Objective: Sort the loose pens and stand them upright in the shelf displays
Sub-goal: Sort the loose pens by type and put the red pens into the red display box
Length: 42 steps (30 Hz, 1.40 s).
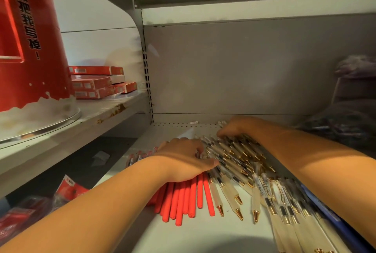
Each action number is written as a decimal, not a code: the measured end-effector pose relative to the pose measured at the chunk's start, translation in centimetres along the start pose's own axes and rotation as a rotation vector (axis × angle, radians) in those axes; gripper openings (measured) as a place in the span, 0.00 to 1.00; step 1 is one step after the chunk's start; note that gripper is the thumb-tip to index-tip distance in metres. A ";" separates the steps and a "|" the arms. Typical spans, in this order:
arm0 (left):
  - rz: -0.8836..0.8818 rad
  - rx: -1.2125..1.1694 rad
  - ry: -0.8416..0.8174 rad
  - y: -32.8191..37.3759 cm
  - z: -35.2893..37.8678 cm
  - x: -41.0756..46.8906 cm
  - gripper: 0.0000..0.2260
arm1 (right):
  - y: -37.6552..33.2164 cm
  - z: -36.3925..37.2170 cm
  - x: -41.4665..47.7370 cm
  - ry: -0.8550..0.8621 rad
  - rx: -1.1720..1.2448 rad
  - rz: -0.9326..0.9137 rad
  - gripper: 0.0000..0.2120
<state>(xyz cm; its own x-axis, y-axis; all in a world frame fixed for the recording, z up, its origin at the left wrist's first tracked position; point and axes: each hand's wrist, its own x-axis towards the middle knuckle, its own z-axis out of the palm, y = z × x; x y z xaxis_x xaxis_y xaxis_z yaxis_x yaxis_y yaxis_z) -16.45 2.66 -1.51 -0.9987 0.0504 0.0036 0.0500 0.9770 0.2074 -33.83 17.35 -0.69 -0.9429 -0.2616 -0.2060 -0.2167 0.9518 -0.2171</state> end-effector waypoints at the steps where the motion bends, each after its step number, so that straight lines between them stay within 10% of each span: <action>1: 0.001 -0.009 0.001 0.0 0.0 0.0 0.25 | 0.0 0.1 0.1 -0.002 0.027 0.004 0.10; 24: 0.063 -0.106 0.077 0.2 -0.2 -0.4 0.21 | 2.0 -3.3 -0.5 0.277 0.442 -0.007 0.08; 35: 0.469 -0.087 0.385 3.8 0.0 -1.9 0.35 | -0.3 -3.8 -6.8 -0.076 1.230 -0.085 0.08; 42: 0.613 0.072 0.621 5.1 0.4 -3.1 0.24 | -0.8 -2.7 -10.2 -0.068 1.378 -0.105 0.06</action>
<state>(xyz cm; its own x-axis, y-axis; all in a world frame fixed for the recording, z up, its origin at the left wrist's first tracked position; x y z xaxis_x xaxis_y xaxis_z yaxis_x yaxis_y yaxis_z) -13.10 7.59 -0.84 -0.6179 0.4691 0.6310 0.5583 0.8269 -0.0680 -24.73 19.68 4.19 -0.9151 -0.3666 -0.1678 0.1751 0.0134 -0.9845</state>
